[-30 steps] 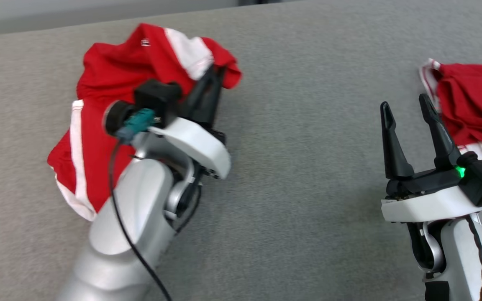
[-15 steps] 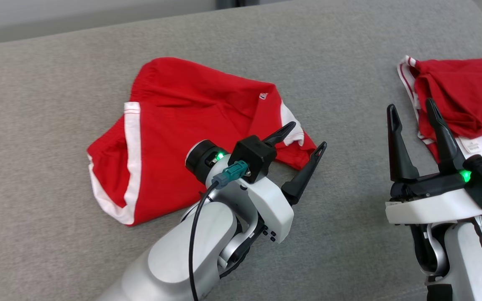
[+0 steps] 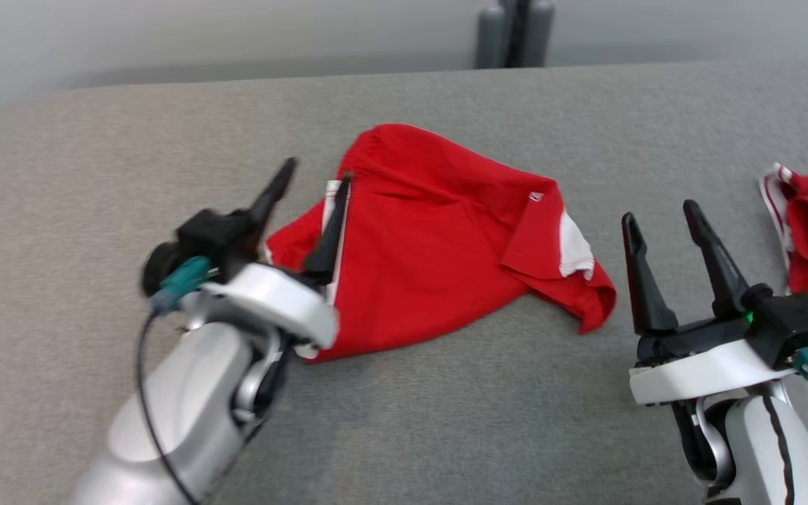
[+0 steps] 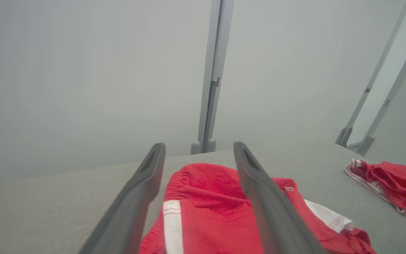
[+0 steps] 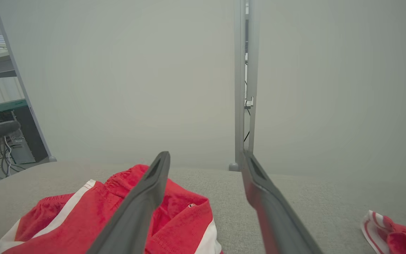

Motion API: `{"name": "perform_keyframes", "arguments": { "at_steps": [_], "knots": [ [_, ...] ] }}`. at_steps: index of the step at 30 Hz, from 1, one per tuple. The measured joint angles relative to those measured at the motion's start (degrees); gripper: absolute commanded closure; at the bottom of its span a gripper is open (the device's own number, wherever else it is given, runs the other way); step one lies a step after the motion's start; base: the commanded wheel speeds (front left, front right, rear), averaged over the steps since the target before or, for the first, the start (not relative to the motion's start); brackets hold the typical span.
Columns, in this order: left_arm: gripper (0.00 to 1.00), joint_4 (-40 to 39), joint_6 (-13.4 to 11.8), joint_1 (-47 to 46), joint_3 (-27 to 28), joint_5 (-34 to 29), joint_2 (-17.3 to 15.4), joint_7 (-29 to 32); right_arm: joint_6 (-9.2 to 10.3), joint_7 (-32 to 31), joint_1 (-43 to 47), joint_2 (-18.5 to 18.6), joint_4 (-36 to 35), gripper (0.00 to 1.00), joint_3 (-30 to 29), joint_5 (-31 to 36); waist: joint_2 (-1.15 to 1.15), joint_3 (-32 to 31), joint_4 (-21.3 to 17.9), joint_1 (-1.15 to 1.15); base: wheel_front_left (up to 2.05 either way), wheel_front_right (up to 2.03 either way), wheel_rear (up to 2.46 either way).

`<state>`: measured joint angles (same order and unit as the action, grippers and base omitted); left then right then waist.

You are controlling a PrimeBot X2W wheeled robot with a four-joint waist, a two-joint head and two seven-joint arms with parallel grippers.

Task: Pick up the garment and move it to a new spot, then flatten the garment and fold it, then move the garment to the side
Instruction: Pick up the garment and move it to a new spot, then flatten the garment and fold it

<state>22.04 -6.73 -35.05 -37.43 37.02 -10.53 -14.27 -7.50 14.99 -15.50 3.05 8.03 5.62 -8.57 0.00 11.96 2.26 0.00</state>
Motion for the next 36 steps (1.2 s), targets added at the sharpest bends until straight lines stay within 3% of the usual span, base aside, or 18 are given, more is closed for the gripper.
{"name": "perform_keyframes", "arguments": {
  "at_steps": [4,9,18,22,28,36],
  "knots": [
    [0.0,-3.19,-0.11,6.62,6.88,-0.47,-4.19,-0.65,0.0,0.0,0.87,0.56,1.87,0.0,1.63,-0.1,0.0,-2.07,3.39,0.0,0.0,0.0,0.0],
    [0.0,-7.22,1.02,16.25,14.21,-4.36,-5.53,-0.71,0.0,-0.03,1.46,1.0,3.9,0.0,2.7,-0.53,0.0,-3.44,6.46,0.0,0.0,0.0,0.0],
    [0.0,-9.32,5.53,24.35,21.81,-9.03,1.58,-0.71,0.0,-2.72,-0.16,2.34,7.5,0.0,8.11,-1.52,0.0,-4.59,11.33,0.0,0.0,0.0,0.0],
    [0.0,-8.39,7.67,24.51,22.87,-11.2,3.92,-0.71,-0.01,-7.77,-5.54,3.94,11.07,0.0,15.57,-2.35,0.0,-4.07,13.34,0.0,0.0,0.0,0.0],
    [0.0,-5.61,9.66,24.42,23.56,-13.34,6.39,-0.71,-0.01,-11.54,-14.64,6.42,18.87,0.0,21.45,-5.7,0.0,-2.64,16.97,0.0,0.0,0.0,0.0],
    [0.0,-3.98,11.0,24.18,23.26,-13.33,7.59,-0.71,-0.01,-12.95,-23.36,8.53,30.86,0.0,22.57,-8.13,0.0,-0.59,22.66,0.0,0.0,0.0,0.0]
  ]
}}
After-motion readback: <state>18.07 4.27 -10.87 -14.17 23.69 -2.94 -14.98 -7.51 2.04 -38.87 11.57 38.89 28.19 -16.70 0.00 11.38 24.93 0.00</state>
